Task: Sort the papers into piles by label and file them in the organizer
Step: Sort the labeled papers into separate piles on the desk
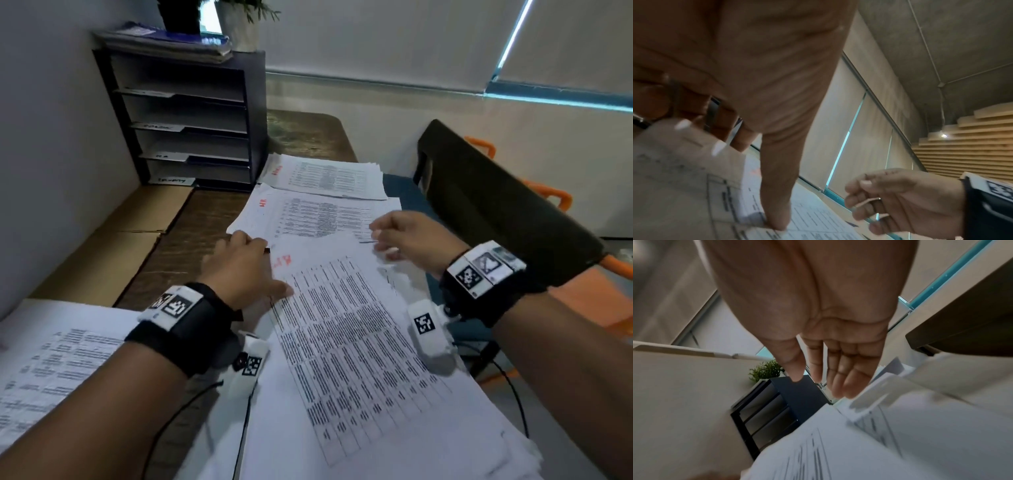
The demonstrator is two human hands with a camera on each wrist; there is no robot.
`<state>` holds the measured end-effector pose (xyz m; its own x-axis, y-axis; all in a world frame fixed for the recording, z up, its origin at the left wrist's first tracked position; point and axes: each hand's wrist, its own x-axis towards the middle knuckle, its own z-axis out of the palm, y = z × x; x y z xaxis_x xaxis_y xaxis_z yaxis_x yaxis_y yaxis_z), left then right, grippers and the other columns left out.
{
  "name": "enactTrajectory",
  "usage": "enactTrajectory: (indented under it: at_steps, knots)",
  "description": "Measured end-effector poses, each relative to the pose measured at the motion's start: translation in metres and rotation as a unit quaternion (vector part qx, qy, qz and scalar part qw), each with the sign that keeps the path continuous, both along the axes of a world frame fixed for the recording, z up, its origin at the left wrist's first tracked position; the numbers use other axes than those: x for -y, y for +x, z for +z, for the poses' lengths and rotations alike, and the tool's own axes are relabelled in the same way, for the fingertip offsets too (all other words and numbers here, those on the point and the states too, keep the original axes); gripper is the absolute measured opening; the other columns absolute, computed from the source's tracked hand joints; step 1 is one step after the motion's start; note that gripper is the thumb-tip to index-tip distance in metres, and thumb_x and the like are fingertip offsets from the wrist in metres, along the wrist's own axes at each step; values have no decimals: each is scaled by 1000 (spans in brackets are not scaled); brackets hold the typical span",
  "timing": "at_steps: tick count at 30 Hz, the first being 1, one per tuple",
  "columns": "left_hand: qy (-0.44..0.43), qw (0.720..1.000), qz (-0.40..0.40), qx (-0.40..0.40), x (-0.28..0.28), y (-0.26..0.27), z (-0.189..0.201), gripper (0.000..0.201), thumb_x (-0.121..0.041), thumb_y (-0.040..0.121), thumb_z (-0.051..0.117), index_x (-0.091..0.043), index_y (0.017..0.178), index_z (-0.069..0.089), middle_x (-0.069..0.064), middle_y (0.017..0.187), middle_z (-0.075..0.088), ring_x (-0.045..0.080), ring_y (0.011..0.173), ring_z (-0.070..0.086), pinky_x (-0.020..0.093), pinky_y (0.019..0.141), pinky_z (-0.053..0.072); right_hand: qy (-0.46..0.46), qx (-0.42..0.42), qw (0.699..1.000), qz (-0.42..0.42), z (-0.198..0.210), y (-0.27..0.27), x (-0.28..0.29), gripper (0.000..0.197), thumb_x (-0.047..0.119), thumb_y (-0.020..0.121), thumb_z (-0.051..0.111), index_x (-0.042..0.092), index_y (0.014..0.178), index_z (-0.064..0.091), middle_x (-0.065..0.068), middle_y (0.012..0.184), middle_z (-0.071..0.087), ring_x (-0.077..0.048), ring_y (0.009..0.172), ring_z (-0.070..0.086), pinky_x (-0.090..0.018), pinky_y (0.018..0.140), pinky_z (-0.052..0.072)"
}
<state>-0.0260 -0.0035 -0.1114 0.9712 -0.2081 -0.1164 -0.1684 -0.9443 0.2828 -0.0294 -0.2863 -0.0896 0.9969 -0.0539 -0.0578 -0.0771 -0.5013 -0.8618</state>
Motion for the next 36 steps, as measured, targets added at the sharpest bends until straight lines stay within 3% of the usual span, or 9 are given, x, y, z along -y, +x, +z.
enactTrajectory:
  at_steps: [6, 11, 19, 24, 26, 29, 31, 33, 36]
  knots:
    - [-67, 998, 10, 10, -10, 2, 6, 38, -35, 76, 83, -24, 107, 64, 0, 107, 67, 21, 92, 58, 29, 63, 42, -86, -12, 996, -1, -15, -38, -2, 27, 29, 94, 65, 18, 118, 62, 1, 110, 65, -26, 90, 70, -30, 74, 56]
    - [-98, 994, 8, 49, -16, 5, 10, 14, -18, 85, 70, -29, 78, 67, -6, 92, 70, 14, 82, 62, 25, 60, 41, -66, -24, 997, -19, -17, -44, 5, 38, 29, 91, 70, 16, 125, 58, -4, 116, 62, -20, 96, 66, -28, 76, 54]
    - [-369, 920, 103, 85, -34, 21, 11, 10, -22, 96, 61, -18, 88, 66, 0, 92, 71, 19, 83, 63, 34, 73, 51, -37, -17, 998, -46, -16, -40, 28, 47, 40, 82, 77, 24, 121, 58, 3, 110, 65, -12, 90, 64, -26, 77, 50]
    - [-569, 782, 238, 91, -48, 23, 14, 8, -12, 100, 54, -10, 103, 61, 11, 95, 72, 19, 70, 66, 23, 44, 52, 165, -19, 980, -114, -21, -22, 55, 83, 36, 64, 90, 12, 131, 48, -12, 124, 64, -25, 98, 68, -38, 78, 58]
    - [-643, 717, 258, 73, -48, 25, 13, 4, -12, 100, 54, -12, 102, 57, 18, 107, 71, 27, 78, 69, 33, 53, 59, 264, -64, 960, -63, -21, -21, 51, 98, 38, 57, 92, 3, 137, 46, -16, 118, 66, -27, 89, 71, -37, 70, 61]
    - [-705, 666, 241, 34, -40, 23, 9, 6, -10, 99, 51, -14, 100, 54, 30, 120, 65, 32, 87, 70, 64, 81, 57, 307, -83, 948, 18, -20, -14, 31, 52, 18, 90, 61, 1, 138, 51, -16, 131, 64, -29, 108, 69, -41, 85, 60]
    - [-721, 660, 210, 9, -32, 24, 7, 12, -7, 99, 48, -15, 104, 55, 32, 126, 61, 25, 84, 69, 65, 87, 54, 296, -62, 953, 15, -19, 0, 24, 46, 5, 92, 59, 3, 137, 53, -16, 132, 64, -34, 119, 63, -47, 98, 53]
    - [-720, 674, 166, -12, -26, 24, 8, 19, -9, 101, 50, -16, 118, 56, 20, 127, 65, 24, 101, 68, 53, 91, 56, 236, -21, 969, -67, -19, 20, 30, 67, 12, 68, 82, 7, 131, 59, -16, 126, 67, -37, 115, 65, -54, 100, 51]
    - [-615, 780, 119, 3, -23, 25, 5, 39, -24, 98, 63, -13, 133, 50, 2, 125, 63, 17, 113, 63, 33, 94, 53, 113, 16, 979, -170, -29, 61, 63, 76, 33, 52, 84, 16, 123, 63, -11, 118, 71, -33, 107, 69, -55, 96, 53]
